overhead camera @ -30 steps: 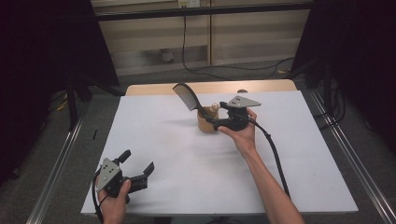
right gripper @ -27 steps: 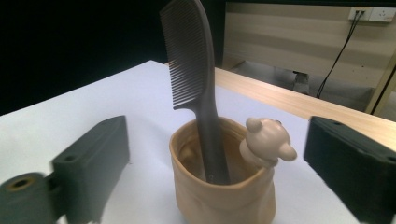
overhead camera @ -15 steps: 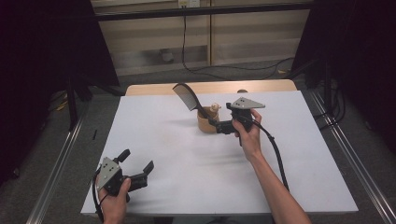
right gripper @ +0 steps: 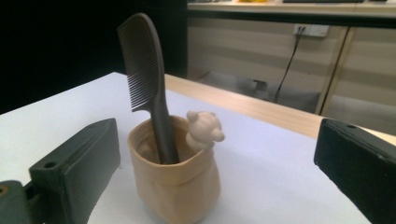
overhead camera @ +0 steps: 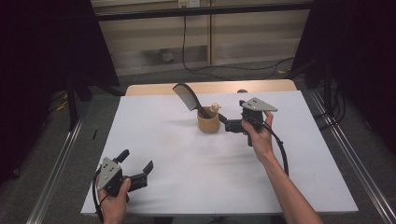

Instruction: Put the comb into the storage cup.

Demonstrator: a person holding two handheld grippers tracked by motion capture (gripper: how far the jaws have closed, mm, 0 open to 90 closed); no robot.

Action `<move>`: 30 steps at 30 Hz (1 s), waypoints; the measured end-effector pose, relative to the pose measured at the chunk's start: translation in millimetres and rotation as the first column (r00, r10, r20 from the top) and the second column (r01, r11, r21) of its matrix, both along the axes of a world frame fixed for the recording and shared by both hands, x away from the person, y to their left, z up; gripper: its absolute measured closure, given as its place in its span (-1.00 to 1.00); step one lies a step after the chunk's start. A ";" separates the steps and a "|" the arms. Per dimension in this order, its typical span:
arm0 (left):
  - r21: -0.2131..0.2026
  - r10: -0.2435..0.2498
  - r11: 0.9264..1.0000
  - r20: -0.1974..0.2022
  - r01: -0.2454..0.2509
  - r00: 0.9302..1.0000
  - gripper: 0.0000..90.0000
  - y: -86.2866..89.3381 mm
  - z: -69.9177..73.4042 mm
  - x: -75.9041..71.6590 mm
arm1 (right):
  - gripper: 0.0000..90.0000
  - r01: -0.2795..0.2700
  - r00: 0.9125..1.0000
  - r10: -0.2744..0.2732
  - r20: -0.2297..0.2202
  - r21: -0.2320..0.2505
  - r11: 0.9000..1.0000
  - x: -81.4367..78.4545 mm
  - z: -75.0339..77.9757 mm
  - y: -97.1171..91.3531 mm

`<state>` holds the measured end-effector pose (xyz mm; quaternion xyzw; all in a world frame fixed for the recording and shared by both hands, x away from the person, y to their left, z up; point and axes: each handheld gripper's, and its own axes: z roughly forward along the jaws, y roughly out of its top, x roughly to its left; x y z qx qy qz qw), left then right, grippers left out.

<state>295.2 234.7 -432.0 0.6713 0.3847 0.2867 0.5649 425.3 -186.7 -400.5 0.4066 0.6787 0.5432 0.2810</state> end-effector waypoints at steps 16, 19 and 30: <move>-0.015 0.001 1.000 0.007 0.000 1.000 -0.94 -1.1 0.3 -1.4 | -1.00 0.085 0.994 -0.079 0.072 -0.093 0.992 -27.5 4.4 -10.5; -0.006 0.000 1.000 0.011 0.000 1.000 -0.94 -0.5 0.7 -1.3 | -1.00 0.096 0.994 -0.090 0.068 -0.094 0.991 -31.7 5.4 -13.2; -0.012 0.006 1.000 0.011 -0.006 1.000 -0.93 -0.4 1.2 -1.3 | -1.00 0.112 0.992 -0.107 0.064 -0.083 0.990 -46.0 7.7 -20.7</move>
